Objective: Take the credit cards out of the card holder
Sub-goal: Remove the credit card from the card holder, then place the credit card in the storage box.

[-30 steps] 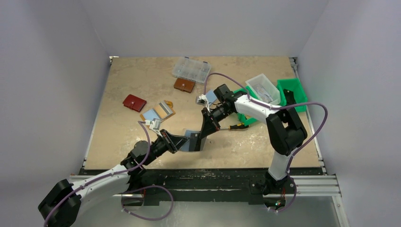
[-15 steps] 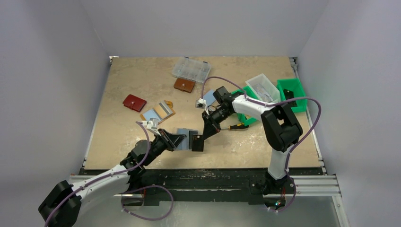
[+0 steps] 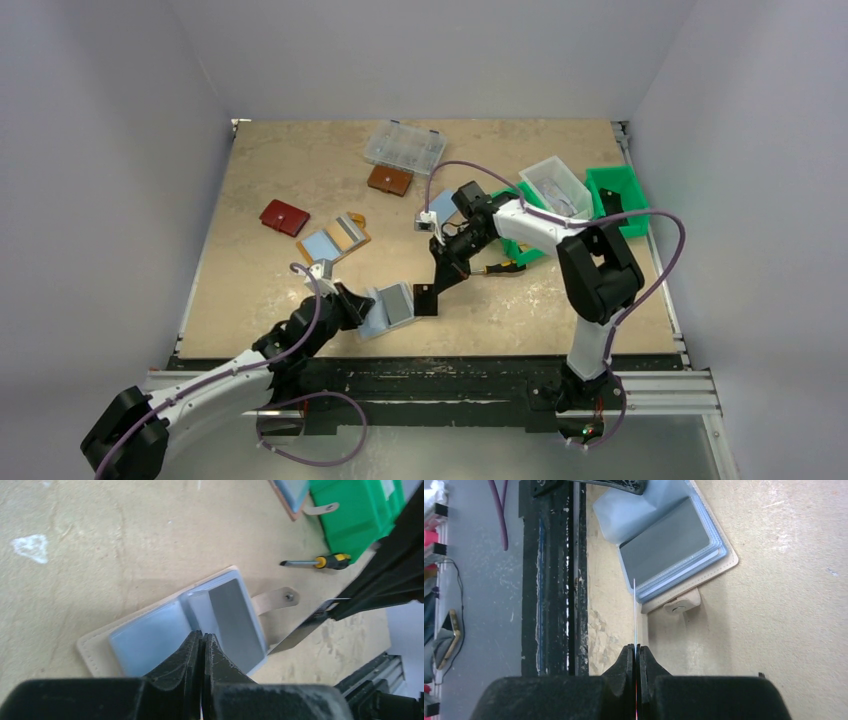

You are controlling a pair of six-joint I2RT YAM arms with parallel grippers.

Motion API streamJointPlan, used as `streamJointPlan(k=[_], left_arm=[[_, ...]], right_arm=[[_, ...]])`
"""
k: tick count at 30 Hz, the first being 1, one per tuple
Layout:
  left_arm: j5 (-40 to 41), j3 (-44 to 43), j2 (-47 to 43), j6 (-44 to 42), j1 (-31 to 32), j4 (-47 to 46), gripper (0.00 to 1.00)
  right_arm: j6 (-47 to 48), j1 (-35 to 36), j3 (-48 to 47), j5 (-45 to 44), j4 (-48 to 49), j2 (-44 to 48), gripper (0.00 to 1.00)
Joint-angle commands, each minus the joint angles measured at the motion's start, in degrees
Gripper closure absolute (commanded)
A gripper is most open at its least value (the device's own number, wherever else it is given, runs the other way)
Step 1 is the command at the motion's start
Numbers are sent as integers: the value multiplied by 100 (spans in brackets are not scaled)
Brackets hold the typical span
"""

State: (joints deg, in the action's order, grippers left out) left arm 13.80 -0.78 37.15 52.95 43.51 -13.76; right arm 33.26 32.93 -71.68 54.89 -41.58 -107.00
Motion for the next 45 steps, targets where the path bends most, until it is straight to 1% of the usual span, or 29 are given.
streamJointPlan(k=[1,6,10,12,16,20,23,27,29,31,33,38,40,41,45], left_arm=[[250,-121,82,-14,-38,558,100],[231,-250,95,-39,-38,803,100],[187,-323,-14,-100,-38,956,100],[148,-344,-76,-149,-43,993,100],[52,-423,-119,-255,-37,1068,100],[1,-541,-111,-394,-39,1208,100],[-38,-564,-134,-438,-38,1223,100],[-91,-556,-166,-452,-35,1153,100],[-126,-555,-174,-473,-43,1148,100],[-155,-566,-178,-491,-40,1131,100],[-158,-565,-161,-509,-41,1117,100],[-181,-597,-89,-539,-36,1062,100],[-191,-607,-49,-546,-31,1039,100],[-193,-621,-30,-544,-35,1033,100],[-209,-641,35,-556,-40,990,100]], right_arm=[[353,-68,-190,-356,-130,661,100],[570,-304,-162,-527,-215,1162,100],[774,-768,-196,-559,-379,1608,100],[876,-1131,-198,-567,-453,1940,100],[1289,-2160,-214,-495,-739,2680,100],[1879,-3194,-320,-714,-1081,3027,100],[2479,-4077,-790,-1021,-1759,2821,100],[3266,-5100,-1884,-1238,-2844,1995,100],[3676,-5446,-2458,-1425,-3363,1518,100],[3825,-5649,-2848,-1732,-3566,1165,100],[3765,-5747,-3005,-2066,-3411,1005,100],[3464,-5751,-3020,-2898,-2671,944,100],[3357,-5745,-3167,-3165,-2542,811,100],[3376,-5749,-3240,-3456,-2509,733,100],[3428,-5749,-3512,-3863,-2375,405,100]])
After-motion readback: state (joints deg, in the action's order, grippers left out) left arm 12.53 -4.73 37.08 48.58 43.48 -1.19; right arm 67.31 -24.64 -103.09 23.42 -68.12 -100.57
